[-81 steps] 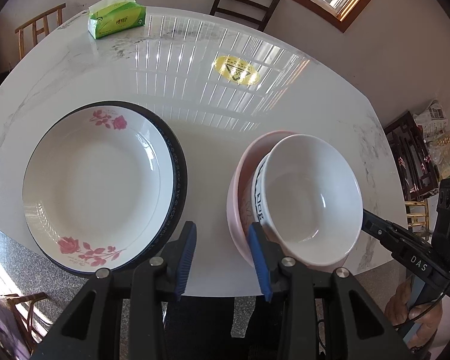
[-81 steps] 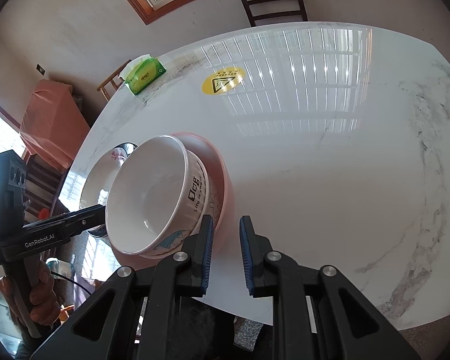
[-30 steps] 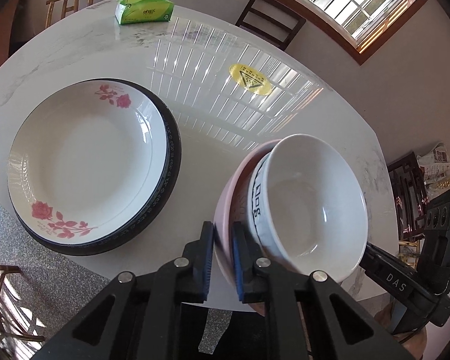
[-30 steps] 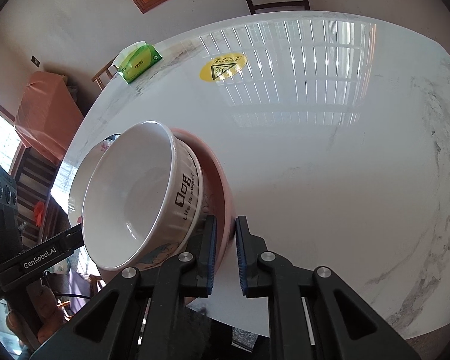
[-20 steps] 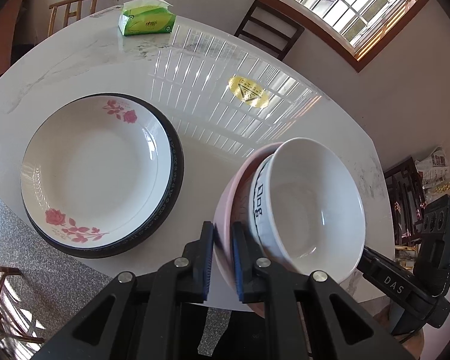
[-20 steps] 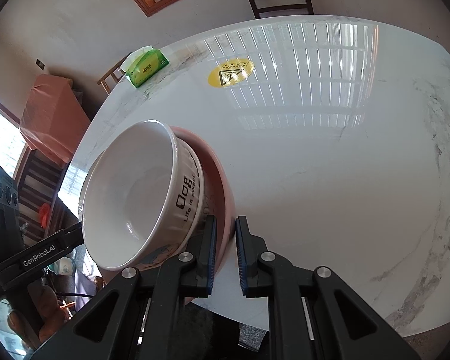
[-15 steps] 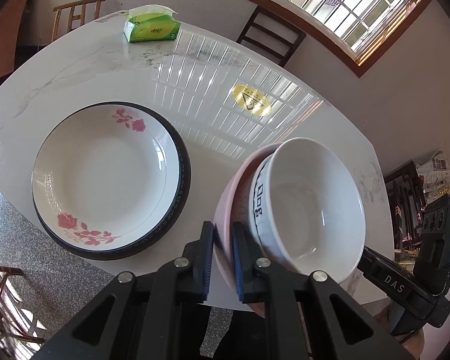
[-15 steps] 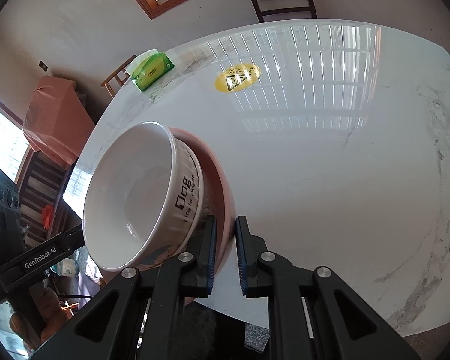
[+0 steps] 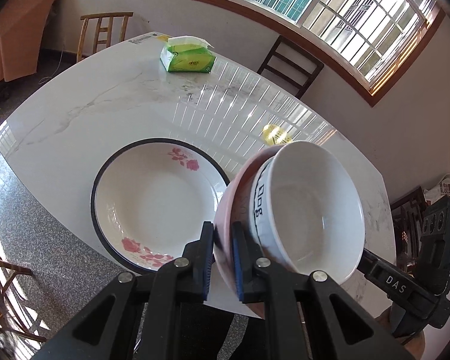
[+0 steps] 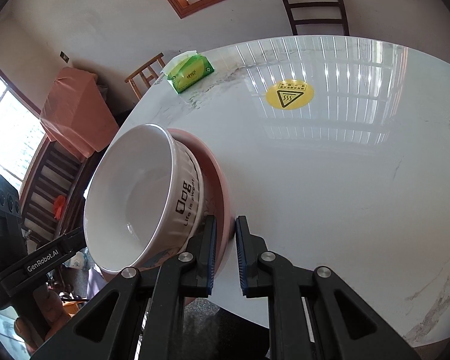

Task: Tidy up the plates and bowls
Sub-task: 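Carry the nested bowls over the plate stack with both grippers, then lower the nested bowls onto the pink-flower plate and open both grippers, then withdraw both grippers back from the stacked dishes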

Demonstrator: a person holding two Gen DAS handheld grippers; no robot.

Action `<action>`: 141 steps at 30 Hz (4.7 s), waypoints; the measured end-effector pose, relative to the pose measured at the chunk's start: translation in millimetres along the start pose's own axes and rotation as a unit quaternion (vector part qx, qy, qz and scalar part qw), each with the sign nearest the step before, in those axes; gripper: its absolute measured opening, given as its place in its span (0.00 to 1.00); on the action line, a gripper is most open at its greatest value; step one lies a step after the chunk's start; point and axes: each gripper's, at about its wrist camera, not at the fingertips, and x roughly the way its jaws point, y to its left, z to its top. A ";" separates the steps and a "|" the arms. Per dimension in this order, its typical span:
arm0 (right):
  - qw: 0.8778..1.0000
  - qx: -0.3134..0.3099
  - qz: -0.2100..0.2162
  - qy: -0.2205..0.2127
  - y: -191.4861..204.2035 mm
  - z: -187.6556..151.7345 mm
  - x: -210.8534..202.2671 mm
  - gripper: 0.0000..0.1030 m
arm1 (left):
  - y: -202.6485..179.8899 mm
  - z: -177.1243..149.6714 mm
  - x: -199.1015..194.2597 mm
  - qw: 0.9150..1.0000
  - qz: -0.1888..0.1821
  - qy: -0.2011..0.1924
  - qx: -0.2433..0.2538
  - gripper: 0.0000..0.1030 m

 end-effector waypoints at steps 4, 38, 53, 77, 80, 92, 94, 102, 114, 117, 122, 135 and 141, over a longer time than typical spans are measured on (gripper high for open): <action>1.000 -0.009 0.008 0.003 17.7 7.5 9.6 0.13 | 17.6 7.6 -7.3 1.000 0.010 -0.009 -0.010 0.11; 0.997 -0.010 0.030 0.071 69.0 26.2 97.0 0.13 | 107.5 36.8 15.2 0.996 0.044 0.008 -0.077 0.08; 0.998 -0.035 0.023 0.053 75.2 26.5 99.9 0.14 | 108.3 29.3 20.7 0.997 0.055 -0.026 -0.036 0.09; 0.997 -0.071 0.001 -0.010 82.3 16.6 93.8 0.16 | 88.2 7.5 20.1 0.979 0.141 -0.133 0.062 0.17; 0.997 -0.073 -0.001 -0.021 82.2 15.0 92.8 0.17 | 86.6 3.3 20.5 0.972 0.162 -0.154 0.079 0.24; 0.996 -0.064 -0.011 -0.056 75.1 7.1 90.3 0.31 | 88.8 -9.8 19.8 0.954 0.185 -0.213 0.101 0.41; 0.996 -0.060 -0.009 -0.059 72.7 5.5 89.5 0.34 | 88.5 -12.6 18.4 0.952 0.187 -0.219 0.104 0.41; 0.992 -0.067 -0.020 -0.100 75.0 -13.0 79.6 0.38 | 89.9 -17.7 17.1 0.953 0.179 -0.224 0.102 0.42; 0.968 -0.109 -0.044 -0.222 88.4 -46.7 42.4 0.59 | 80.6 -38.8 8.6 0.944 0.191 -0.244 0.115 0.52; 0.956 -0.128 -0.049 -0.259 94.8 -59.7 31.5 0.64 | 77.9 -45.2 4.6 0.942 0.192 -0.249 0.115 0.52; 0.928 -0.163 -0.063 -0.328 105.5 -88.0 19.8 0.82 | 72.3 -56.7 -1.1 0.944 0.184 -0.251 0.112 0.52; 0.892 -0.189 -0.080 -0.402 110.5 -128.1 -8.6 0.99 | 53.0 -91.9 -15.0 0.945 0.166 -0.265 0.097 0.52; 0.893 -0.192 -0.076 -0.400 106.4 -140.9 -13.2 0.99 | 51.0 -108.7 -19.3 0.942 0.172 -0.272 0.091 0.52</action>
